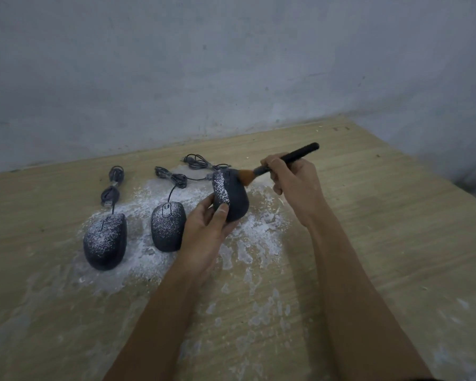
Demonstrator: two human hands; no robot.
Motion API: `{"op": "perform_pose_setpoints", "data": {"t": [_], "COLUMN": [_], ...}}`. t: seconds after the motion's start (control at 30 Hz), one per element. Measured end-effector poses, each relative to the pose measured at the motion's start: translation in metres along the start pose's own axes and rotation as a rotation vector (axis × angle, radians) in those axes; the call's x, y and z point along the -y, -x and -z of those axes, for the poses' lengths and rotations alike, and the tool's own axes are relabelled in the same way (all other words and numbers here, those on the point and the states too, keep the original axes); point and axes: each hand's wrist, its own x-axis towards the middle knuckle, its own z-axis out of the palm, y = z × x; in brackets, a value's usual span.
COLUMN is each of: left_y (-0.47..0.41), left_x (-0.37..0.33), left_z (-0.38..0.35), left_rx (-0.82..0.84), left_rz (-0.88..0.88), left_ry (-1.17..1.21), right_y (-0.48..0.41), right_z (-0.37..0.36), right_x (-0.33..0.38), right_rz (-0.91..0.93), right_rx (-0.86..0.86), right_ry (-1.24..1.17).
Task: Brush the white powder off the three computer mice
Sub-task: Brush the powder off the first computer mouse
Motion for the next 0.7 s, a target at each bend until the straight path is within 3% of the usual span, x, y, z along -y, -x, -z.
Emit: {"op": "perform_pose_setpoints", "data": {"t": [0.1, 0.4, 0.6, 0.7], "left_y": [0.0, 0.002, 0.0, -0.002], "left_x": [0.0, 0.0, 0.002, 0.003], "left_z": [-0.001, -0.002, -0.003, -0.002], "left_rx": [0.0, -0.002, 0.006, 0.016], "left_rz": [-0.009, -0.018, -0.025, -0.033], "left_ry": [-0.033, -0.057, -0.086, -0.093], "right_y": [-0.002, -0.009, -0.023, -0.029], "right_z": [-0.004, -0.004, -0.025, -0.036], "right_x": [-0.004, 0.01, 0.024, 0.022], "right_rz": [0.023, 0.045, 0.206, 0.187], "right_rx": [-0.079, -0.106, 0.089, 0.081], "right_ry": [0.089, 0.095, 0.342, 0.272]}}
